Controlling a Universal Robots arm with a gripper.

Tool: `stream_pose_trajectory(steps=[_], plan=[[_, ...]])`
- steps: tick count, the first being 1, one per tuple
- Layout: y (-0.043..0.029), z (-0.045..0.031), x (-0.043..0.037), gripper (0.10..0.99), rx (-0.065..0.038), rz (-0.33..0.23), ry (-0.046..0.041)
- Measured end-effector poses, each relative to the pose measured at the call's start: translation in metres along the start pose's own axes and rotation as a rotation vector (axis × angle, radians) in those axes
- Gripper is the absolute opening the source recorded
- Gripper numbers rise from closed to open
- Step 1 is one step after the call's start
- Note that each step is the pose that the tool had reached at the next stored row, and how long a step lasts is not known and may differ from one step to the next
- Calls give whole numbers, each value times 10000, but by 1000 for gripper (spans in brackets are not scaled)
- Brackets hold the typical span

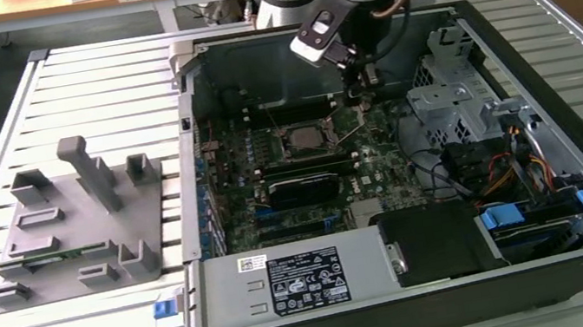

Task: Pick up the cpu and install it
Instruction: 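Close the cpu cover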

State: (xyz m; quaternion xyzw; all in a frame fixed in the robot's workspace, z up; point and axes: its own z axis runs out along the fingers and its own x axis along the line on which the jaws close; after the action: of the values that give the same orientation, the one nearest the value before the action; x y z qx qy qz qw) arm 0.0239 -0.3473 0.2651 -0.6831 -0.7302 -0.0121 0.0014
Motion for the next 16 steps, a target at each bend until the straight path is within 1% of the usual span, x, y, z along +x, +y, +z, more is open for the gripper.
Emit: stream_pose_trajectory(steps=[6, 16], plan=[[77, 10, -1, 106, 4, -102, 3], [136, 50, 37, 106, 4, -152, 5]])
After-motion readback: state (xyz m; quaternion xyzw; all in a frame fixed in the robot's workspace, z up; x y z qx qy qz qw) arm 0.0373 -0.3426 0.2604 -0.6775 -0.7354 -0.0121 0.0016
